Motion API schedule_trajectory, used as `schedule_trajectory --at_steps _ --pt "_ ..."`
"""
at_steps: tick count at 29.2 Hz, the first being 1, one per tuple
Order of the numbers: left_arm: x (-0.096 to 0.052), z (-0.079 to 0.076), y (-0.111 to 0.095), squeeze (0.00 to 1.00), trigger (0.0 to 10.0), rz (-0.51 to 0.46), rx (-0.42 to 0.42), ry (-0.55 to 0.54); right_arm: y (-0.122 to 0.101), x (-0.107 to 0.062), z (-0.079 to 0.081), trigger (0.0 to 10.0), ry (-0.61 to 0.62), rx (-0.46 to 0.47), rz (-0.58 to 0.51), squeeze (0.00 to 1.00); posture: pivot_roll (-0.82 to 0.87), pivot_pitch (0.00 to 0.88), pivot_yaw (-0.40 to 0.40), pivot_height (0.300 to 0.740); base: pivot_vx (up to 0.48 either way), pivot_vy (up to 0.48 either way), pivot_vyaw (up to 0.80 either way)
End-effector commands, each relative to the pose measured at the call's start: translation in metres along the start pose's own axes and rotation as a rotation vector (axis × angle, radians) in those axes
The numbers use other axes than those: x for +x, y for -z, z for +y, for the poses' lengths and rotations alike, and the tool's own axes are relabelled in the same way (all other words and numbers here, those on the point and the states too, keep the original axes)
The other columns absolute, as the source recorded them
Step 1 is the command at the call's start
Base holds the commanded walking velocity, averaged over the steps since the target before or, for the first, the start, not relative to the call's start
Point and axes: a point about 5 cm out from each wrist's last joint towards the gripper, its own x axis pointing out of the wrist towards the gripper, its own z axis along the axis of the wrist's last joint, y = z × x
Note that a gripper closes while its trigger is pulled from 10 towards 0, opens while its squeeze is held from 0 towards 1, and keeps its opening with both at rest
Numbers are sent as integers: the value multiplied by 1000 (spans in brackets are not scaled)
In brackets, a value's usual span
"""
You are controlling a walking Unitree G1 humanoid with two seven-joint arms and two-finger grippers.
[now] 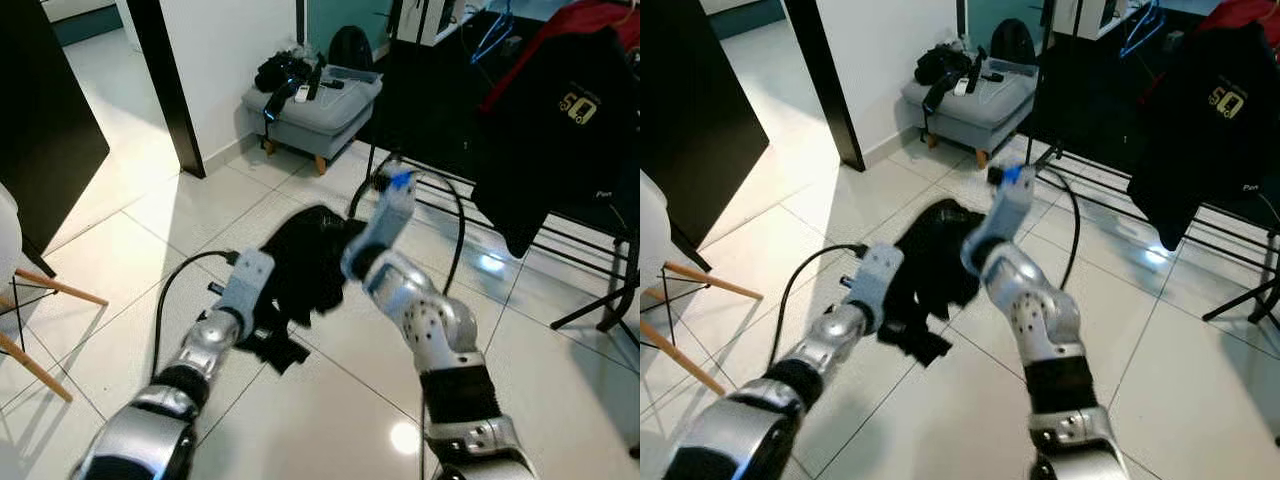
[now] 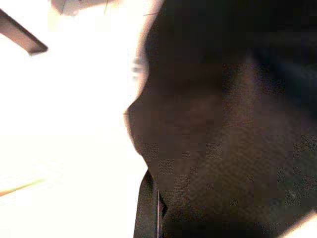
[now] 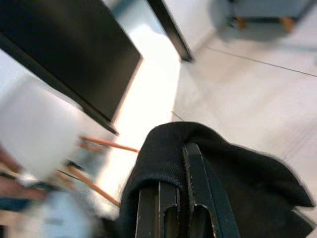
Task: Hang hanger
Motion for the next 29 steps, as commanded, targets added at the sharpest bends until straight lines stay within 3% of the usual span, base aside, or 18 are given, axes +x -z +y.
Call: schedule_trajectory --at_steps 1,3,5,7,8,12,13,15,20,21,25,26,29 --pt "-6 3 11 0 0 17 105 45 15 -3 -16 0 50 -61 34 0 -52 144 25 740 0 0 0" --pt "-12 6 21 0 0 40 196 101 33 -10 -39 0 125 -118 87 0 -51 144 25 740 0 0 0" --pt "-14 7 25 0 0 46 232 129 39 -13 -46 0 149 -129 104 0 -50 143 24 740 0 0 0" --pt "-22 9 35 0 0 83 308 238 56 -23 -67 0 204 -252 172 0 -46 140 19 740 0 0 0" --pt "-22 9 35 0 0 83 308 238 56 -23 -67 0 204 -252 172 0 -46 140 19 740 0 0 0" --pt "-32 11 39 0 0 116 302 385 83 -38 -86 0 195 -438 288 0 -43 137 21 740 0 0 0" --pt "-32 11 39 0 0 116 302 385 83 -38 -86 0 195 -438 288 0 -43 137 21 740 0 0 0" --pt "-43 11 38 0 0 125 344 527 101 -46 -94 0 154 -516 363 0 -42 134 20 740 0 0 0" --pt "-51 19 38 0 0 167 395 582 105 -49 -98 0 149 -560 386 0 -37 126 16 740 0 0 0" --pt "-53 20 37 0 0 172 398 591 106 -49 -99 2980 146 -564 387 0 -37 126 16 740 0 0 0" --pt "-55 21 37 0 0 178 425 610 106 -48 -100 2980 146 -588 385 0 -37 124 16 740 0 0 0" --pt "-56 26 37 0 0 179 455 614 101 -47 -102 0 165 -608 355 0 -37 124 16 740 0 0 0" --pt "-58 30 36 0 0 179 480 620 95 -45 -104 0 179 -618 321 0 -38 117 18 740 0 0 0"
